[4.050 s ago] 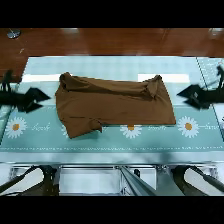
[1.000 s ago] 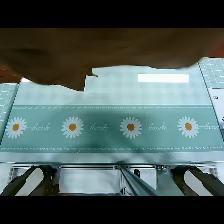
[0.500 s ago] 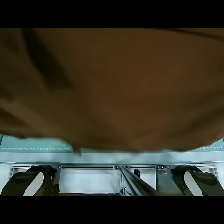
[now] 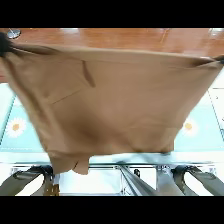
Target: Fold the shirts.
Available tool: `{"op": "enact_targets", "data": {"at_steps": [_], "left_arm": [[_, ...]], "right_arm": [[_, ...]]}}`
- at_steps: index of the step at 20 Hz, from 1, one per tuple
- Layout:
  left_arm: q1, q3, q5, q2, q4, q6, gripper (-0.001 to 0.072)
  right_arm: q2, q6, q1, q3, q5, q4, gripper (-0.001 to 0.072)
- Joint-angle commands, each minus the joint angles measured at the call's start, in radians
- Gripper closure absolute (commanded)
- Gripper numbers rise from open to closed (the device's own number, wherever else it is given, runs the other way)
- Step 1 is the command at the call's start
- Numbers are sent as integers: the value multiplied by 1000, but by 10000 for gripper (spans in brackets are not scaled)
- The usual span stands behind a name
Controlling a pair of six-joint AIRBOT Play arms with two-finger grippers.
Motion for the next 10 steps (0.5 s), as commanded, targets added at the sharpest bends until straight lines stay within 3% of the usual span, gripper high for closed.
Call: {"op": "enact_targets", "data": {"at_steps": [1,4,7,10], "left_arm": [[0,-60,198,-218,-75,-52,669],[13,-21,282,-403,-113,-119,669],[43,57,285,-562,-166,-199,669],[84,90,288,-652,-347,-204,669]], "right_arm": [[-271,-24,1,-16,-146,106,684],[-486,-24,1,21,-256,179,685],[-662,-7,6,124,-265,218,685],[-779,21,11,224,-264,222,685]]}}
